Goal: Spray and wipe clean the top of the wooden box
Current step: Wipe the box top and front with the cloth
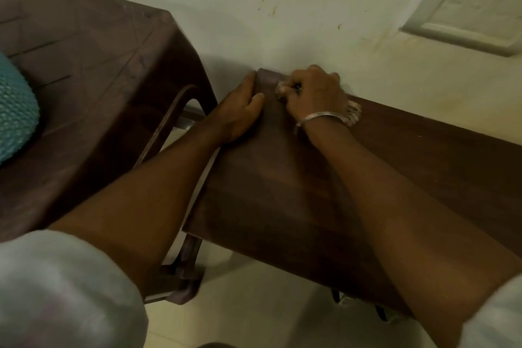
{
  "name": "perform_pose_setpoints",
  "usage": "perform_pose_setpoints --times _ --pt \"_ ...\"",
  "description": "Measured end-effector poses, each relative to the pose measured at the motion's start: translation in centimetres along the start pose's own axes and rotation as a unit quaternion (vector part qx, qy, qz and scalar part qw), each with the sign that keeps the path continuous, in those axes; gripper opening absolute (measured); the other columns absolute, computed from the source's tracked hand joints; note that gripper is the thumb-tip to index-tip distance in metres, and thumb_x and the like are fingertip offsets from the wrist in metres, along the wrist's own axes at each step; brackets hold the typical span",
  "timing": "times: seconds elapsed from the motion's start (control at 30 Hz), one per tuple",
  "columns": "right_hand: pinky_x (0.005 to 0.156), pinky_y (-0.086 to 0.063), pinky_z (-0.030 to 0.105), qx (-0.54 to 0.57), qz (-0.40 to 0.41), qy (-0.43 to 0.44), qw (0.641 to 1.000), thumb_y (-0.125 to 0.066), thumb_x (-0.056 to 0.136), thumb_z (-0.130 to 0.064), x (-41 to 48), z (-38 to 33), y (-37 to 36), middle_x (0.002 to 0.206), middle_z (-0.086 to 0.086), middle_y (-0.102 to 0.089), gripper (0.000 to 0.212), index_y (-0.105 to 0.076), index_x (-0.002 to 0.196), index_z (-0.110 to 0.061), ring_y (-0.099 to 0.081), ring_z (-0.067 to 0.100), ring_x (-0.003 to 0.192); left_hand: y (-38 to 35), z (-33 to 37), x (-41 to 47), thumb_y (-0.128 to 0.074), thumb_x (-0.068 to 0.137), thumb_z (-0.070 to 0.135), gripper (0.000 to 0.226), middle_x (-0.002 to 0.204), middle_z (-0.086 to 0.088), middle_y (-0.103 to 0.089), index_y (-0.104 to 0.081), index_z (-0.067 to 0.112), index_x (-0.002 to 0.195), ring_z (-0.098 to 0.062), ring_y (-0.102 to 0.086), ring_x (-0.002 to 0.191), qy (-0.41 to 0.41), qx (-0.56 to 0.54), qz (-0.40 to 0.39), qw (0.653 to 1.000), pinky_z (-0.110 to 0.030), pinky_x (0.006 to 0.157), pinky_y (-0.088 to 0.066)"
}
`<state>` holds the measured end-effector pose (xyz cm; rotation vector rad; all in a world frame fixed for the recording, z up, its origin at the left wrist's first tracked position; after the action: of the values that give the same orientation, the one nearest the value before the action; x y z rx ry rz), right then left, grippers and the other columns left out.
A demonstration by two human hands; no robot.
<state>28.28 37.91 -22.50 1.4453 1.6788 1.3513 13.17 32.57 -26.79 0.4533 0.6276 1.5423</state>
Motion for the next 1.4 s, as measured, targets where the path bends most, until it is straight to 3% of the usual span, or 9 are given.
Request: perform_pose_setpoints --times 0.17,0.3,0.43,0.57,0.7,0.8,0.9,1.03,1.4 --pt "0.073 -0.037 0.035 -0.037 0.044 -0.097 0.994 -0.061 0.092 -0.036 -0.7 6.1 2.5 0.111 0.002 -0.061 0.012 -0.071 0.095 -0.03 -0.051 0.033 0.108 -0.1 -0.7 1.4 -0.03 0.109 0.035 0.06 0.165 -0.011 -0.027 -0.012 0.013 0.161 -0.023 -0.029 0.15 0.013 0.013 -0.002 1.0 -0.025 0.118 -0.021" --pt "0.075 -0.037 0.035 -0.028 0.044 -0.066 0.996 -0.059 0.092 -0.032 0.7 2.9 1.0 0.109 0.003 -0.061 0.013 -0.072 0.092 -0.027 -0.051 0.032 0.107 0.0 -0.5 2.1 -0.029 0.108 0.036 0.062 0.165 -0.013 -0.025 -0.015 0.008 0.161 -0.024 -0.026 0.152 0.008 0.013 0.013 1.0 -0.033 0.125 -0.018" --pt "0.075 -0.039 0.035 -0.035 0.03 -0.032 0.998 -0.057 0.094 -0.036 2.7 -1.7 -0.8 0.112 0.0 -0.061 0.018 -0.072 0.095 -0.026 -0.051 0.03 0.109 0.3 -0.4 2.4 -0.031 0.109 0.024 0.054 0.163 -0.015 -0.031 -0.023 0.003 0.158 -0.024 -0.029 0.15 0.009 0.019 0.025 0.999 -0.019 0.116 -0.018" --pt "0.078 -0.04 0.034 -0.019 -0.004 0.015 1.0 -0.057 0.095 -0.04 3.5 -5.1 -2.3 0.113 -0.003 -0.06 0.019 -0.072 0.1 -0.03 -0.05 0.026 0.111 0.5 -0.5 2.2 -0.028 0.097 0.028 0.047 0.122 -0.008 -0.064 -0.052 0.01 0.133 -0.021 -0.06 0.11 -0.036 -0.028 0.045 0.998 -0.029 0.092 -0.046" --pt "0.076 -0.04 0.035 -0.021 -0.032 0.041 0.998 -0.055 0.096 -0.041 3.5 -5.1 -2.4 0.114 -0.003 -0.059 0.02 -0.071 0.101 -0.031 -0.049 0.027 0.111 0.7 -0.7 2.0 -0.031 0.105 0.021 0.034 0.115 -0.002 -0.06 -0.05 0.009 0.13 -0.019 -0.058 0.104 -0.027 -0.014 0.057 0.998 -0.021 0.08 -0.037" --pt "0.073 -0.038 0.034 -0.019 -0.041 0.039 0.998 -0.054 0.096 -0.041 2.9 -4.4 -1.7 0.113 -0.001 -0.059 0.02 -0.071 0.101 -0.03 -0.049 0.029 0.11 0.6 -0.5 1.8 -0.033 0.109 0.02 0.04 0.137 -0.011 -0.058 -0.043 0.008 0.146 -0.027 -0.055 0.125 -0.024 0.024 0.053 0.998 -0.019 0.094 -0.036" --pt "0.073 -0.037 0.037 -0.023 -0.024 0.001 0.999 -0.055 0.095 -0.039 1.9 -1.8 -0.4 0.114 0.001 -0.06 0.02 -0.072 0.099 -0.031 -0.049 0.032 0.11 0.7 -0.1 1.6 -0.033 0.111 0.026 0.054 0.164 -0.015 -0.028 -0.021 0.007 0.16 -0.028 -0.03 0.15 -0.01 0.084 0.026 0.996 -0.028 0.12 -0.022" --pt "0.076 -0.042 0.038 -0.048 0.005 -0.049 0.998 -0.056 0.094 -0.039 0.0 4.8 2.4 0.112 0.006 -0.06 0.021 -0.073 0.102 -0.029 -0.051 0.037 0.107 -0.8 2.0 0.7 -0.025 0.11 0.037 0.061 0.17 -0.012 0.001 -0.006 0.009 0.162 -0.031 -0.003 0.157 -0.014 0.212 -0.016 0.977 -0.044 0.127 -0.007" --pt "0.068 -0.037 0.035 -0.087 0.051 -0.147 0.984 -0.056 0.095 -0.039 -5.9 19.4 9.1 0.109 0.008 -0.061 0.021 -0.073 0.101 -0.028 -0.052 0.036 0.103 -15.4 14.7 -0.8 -0.019 0.109 0.037 0.06 0.169 -0.014 -0.012 -0.017 0.006 0.16 -0.027 -0.003 0.157 -0.129 0.261 -0.044 0.956 -0.045 0.127 0.005"
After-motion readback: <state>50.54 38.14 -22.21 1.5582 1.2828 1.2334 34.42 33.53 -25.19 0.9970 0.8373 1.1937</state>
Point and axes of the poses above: each hand's wrist, its own x-axis towards the middle knuckle, its own y-axis out of the back of the hand, z = x × y, the point moved 4 cm from there along x, towards the middle knuckle
